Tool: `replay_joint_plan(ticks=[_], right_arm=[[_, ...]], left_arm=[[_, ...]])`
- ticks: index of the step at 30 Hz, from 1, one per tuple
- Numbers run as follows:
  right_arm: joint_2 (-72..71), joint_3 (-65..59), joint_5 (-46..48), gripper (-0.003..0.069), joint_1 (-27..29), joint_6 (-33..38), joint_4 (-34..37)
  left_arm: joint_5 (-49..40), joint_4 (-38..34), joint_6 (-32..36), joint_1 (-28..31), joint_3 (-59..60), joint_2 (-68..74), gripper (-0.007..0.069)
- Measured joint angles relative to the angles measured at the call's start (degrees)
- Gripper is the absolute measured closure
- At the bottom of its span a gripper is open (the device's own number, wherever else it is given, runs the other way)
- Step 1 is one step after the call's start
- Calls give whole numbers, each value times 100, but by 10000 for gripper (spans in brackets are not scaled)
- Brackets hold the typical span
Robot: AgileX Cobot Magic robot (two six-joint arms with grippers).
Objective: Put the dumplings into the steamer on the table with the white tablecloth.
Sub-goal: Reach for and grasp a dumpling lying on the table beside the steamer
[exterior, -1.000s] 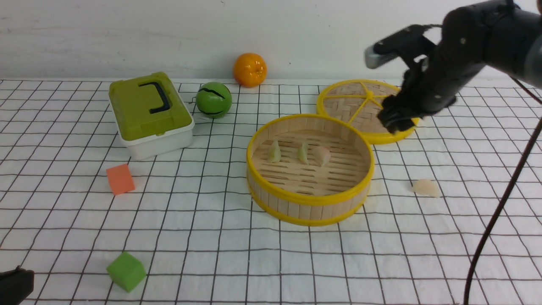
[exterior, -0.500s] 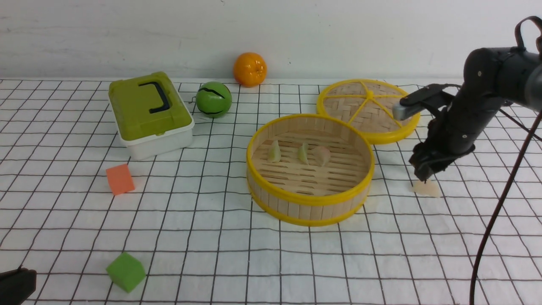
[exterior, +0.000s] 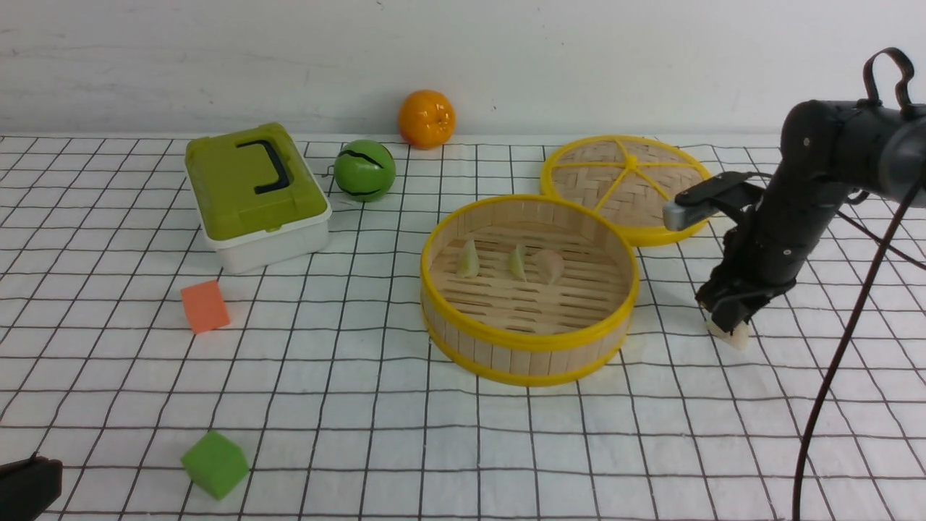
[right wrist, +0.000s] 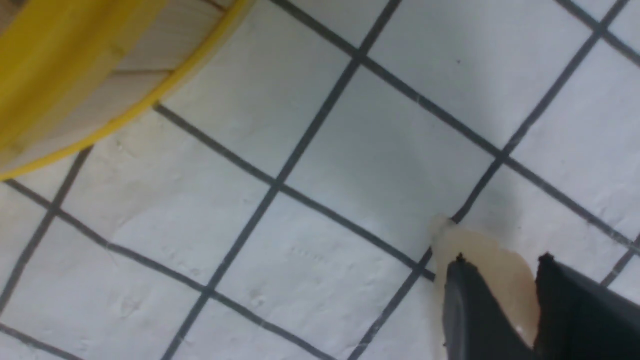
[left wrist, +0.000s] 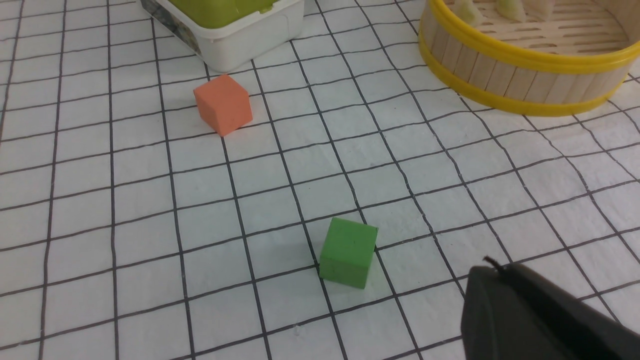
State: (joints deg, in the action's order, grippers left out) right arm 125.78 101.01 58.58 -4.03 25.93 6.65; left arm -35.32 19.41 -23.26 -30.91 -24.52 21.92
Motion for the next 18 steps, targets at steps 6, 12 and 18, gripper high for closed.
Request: replay_joint_plan(ticks=[6,12,18], right_arm=[[-148,-7,215,500,0,-344,75],[-712,97,310,500,0,-448,240],[-1076,409,87,500,-7,-357,1568]], left_arm=[[0,0,0,0,0,0,623],[0,0,0,0,0,0,622],[0,0,0,0,0,0,622]])
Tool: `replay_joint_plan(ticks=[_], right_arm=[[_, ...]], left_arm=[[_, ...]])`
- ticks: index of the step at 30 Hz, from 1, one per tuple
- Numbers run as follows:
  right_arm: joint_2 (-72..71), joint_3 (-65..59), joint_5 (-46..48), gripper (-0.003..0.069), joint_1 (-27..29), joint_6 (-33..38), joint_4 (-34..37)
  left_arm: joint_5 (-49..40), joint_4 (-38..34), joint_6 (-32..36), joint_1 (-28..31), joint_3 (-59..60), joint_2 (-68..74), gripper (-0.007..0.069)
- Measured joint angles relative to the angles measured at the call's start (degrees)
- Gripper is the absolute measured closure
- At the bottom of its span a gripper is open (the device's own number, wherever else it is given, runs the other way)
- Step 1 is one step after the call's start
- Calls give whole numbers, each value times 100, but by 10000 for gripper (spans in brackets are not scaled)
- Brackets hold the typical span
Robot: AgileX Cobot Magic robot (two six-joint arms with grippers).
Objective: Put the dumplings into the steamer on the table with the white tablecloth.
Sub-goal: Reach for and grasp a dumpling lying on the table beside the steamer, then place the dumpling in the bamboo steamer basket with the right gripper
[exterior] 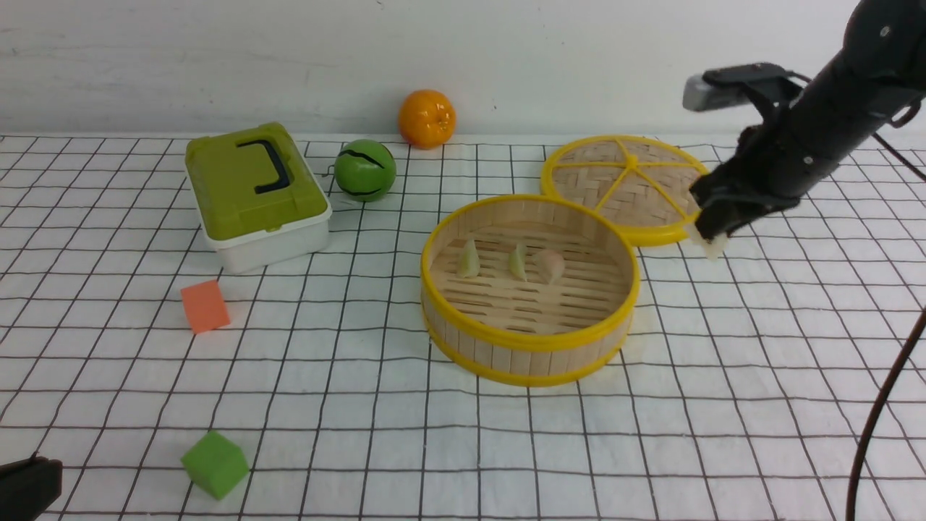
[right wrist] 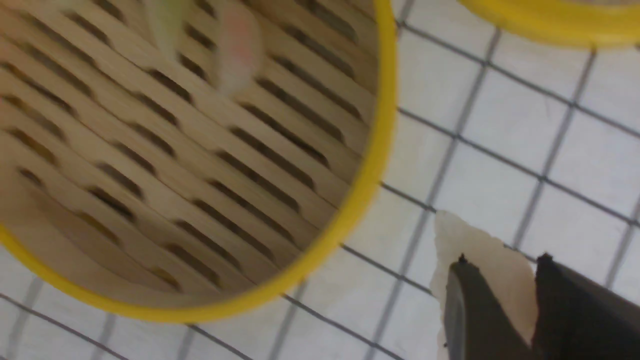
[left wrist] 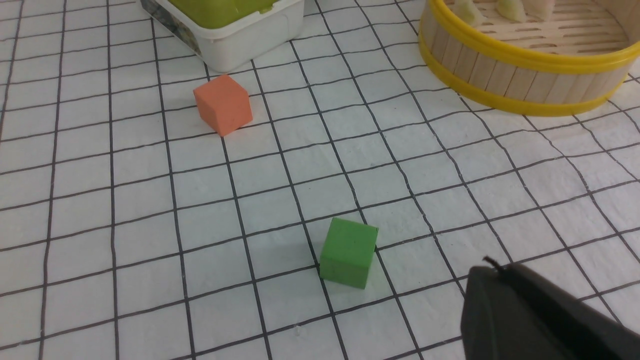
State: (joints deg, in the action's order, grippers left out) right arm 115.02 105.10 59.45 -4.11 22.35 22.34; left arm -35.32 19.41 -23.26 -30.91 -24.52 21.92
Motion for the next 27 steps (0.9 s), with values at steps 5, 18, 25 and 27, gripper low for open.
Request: replay_joint_plan(ticks=[5,18,25,27], right_arm=[[156,13,-603,503,-180,146,1371],[1147,13,-1530,503,-749,83,1194],[1171,13,-1598,503,-730,-508,776],[1206,13,-1635,503,-730,-699,670]], left_arm=[[0,6,0,0,0,0,622],[-6,6,0,0,0,0,620],[-6,6,0,0,0,0,615],[-1,6,0,0,0,0,616]])
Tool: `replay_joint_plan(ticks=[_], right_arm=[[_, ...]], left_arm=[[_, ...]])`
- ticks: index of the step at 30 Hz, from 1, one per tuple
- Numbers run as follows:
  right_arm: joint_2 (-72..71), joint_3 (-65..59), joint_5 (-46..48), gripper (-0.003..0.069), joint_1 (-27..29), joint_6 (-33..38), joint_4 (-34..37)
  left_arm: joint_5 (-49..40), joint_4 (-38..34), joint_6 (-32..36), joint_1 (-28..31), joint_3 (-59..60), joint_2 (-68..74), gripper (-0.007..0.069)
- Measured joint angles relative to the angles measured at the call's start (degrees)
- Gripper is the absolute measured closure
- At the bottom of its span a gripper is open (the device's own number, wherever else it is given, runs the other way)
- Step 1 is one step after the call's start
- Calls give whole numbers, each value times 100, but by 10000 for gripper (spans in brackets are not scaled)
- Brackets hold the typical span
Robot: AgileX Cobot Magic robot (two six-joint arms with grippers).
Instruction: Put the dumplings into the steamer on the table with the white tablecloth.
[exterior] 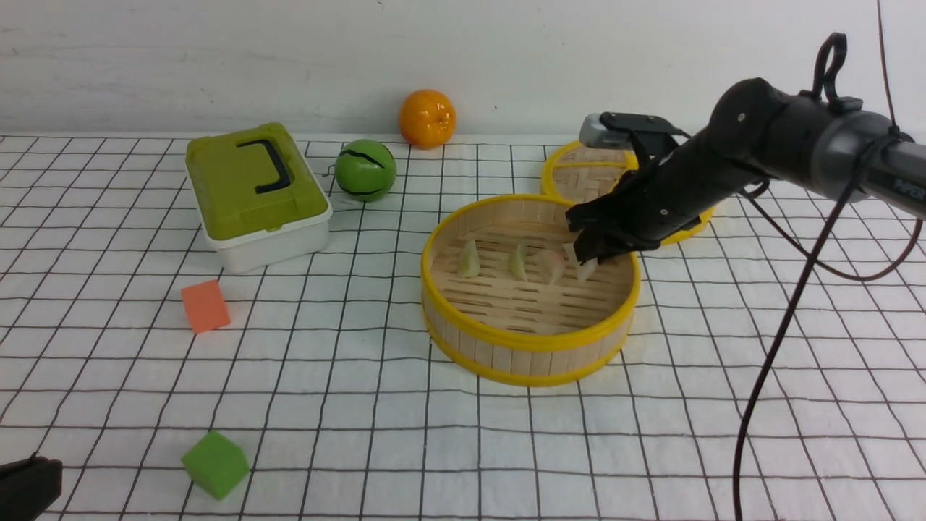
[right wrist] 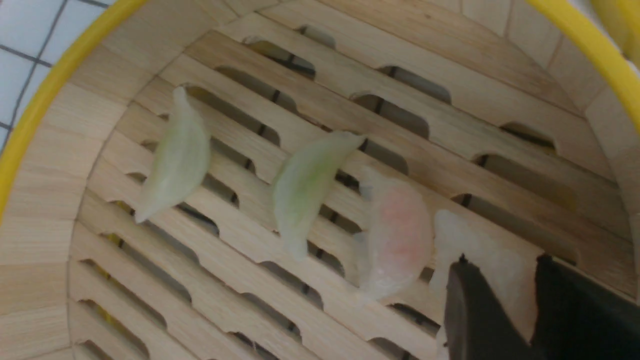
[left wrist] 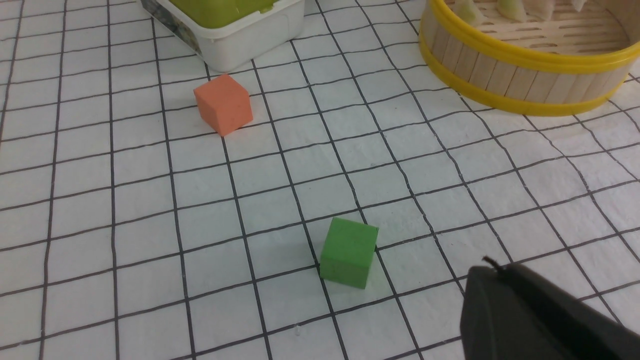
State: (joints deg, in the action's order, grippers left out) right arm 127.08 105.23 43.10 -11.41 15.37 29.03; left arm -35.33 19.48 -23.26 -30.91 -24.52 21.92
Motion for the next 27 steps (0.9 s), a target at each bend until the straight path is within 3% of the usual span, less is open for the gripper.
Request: replay_joint_plan(ticks=[3,8,12,15,22,27], right_arm=[[53,0,-22,486,0,-274,-122],[-15,0,-13,363,-5,-504,-205],[-379,0,140,319,0,-534,-299],[-939,0,398,345,0,-389,-458],[-3499,-32,1317,655,0,-62,-1805],[-4974,-847,1623,680,0,-610,-2832]], left_arm=[[0,0,0,0,0,0,613],[0,0,0,0,0,0,607],[0,0,0,0,0,0,606],[0,0,0,0,0,0,606],[0,0,0,0,0,0,596],[0,0,0,0,0,0,591]])
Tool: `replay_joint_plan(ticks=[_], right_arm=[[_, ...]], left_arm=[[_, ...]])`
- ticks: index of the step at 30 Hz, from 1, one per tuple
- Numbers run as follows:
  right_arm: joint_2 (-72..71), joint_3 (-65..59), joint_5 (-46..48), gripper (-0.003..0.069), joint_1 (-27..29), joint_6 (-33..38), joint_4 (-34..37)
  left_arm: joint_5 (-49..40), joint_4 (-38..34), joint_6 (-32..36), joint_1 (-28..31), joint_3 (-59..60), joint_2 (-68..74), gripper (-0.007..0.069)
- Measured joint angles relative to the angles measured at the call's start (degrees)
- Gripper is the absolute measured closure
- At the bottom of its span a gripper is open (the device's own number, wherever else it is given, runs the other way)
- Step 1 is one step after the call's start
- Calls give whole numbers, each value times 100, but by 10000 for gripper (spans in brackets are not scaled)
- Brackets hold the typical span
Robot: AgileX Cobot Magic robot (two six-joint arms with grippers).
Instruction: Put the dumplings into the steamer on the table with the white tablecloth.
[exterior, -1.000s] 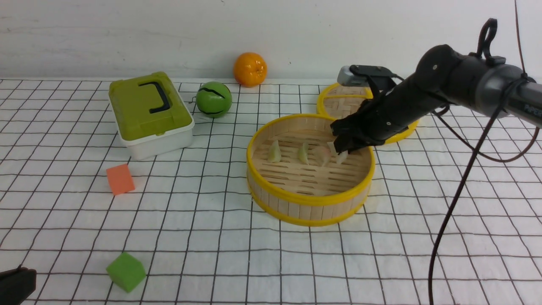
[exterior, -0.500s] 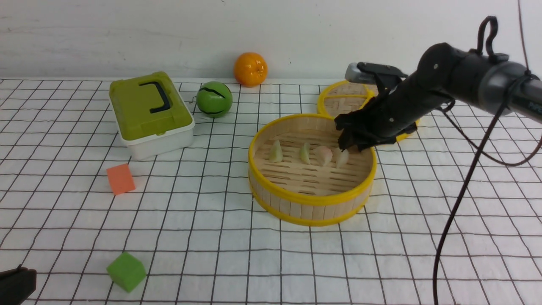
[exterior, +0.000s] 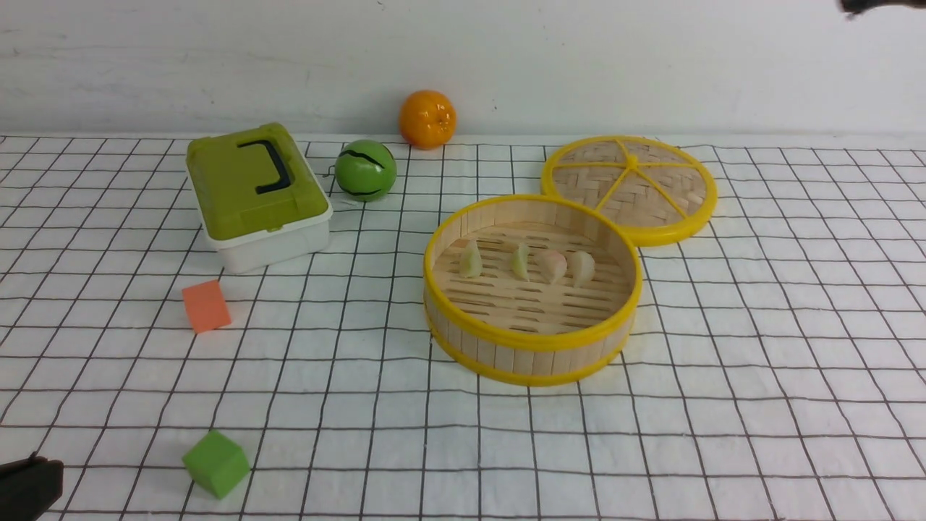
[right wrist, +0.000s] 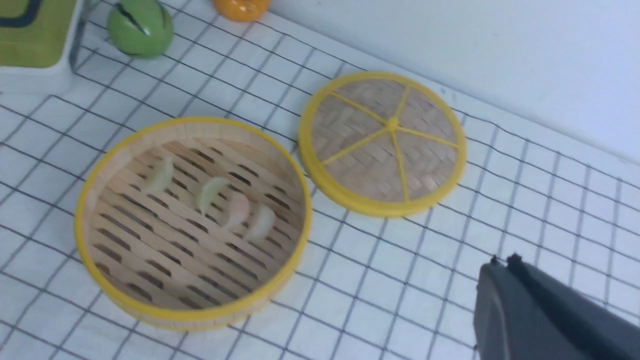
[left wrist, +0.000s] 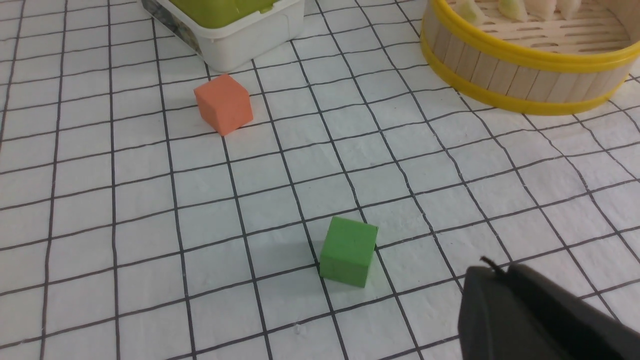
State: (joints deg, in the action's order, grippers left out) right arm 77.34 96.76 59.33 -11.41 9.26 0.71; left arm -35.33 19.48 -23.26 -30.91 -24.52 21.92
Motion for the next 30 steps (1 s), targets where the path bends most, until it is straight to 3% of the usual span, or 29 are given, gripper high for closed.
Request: replay_joint_plan(ticks=[3,5,8,18,23,27,30], right_arm=[[-629,-713,18,680,0,-270,-294],[-1687,-2086,-142,678,0,-678,-628],[-2383,-3022,-515,676,0,-926,-779],[-6285,-8301,-5082,671,0,-2241,-1014],[-7396,-9493,-6312,669,0,-2352,-1055],[-7587,-9547,-7245,666,0,-2360,-1074],[-7611,-9547,-7428,664,0,-2360,-1055]], left_arm=[[0,0,0,0,0,0,588],[0,0,0,0,0,0,587],[0,0,0,0,0,0,587],[0,0,0,0,0,0,580],[0,0,0,0,0,0,570],[0,0,0,0,0,0,566],[0,0,0,0,0,0,566]])
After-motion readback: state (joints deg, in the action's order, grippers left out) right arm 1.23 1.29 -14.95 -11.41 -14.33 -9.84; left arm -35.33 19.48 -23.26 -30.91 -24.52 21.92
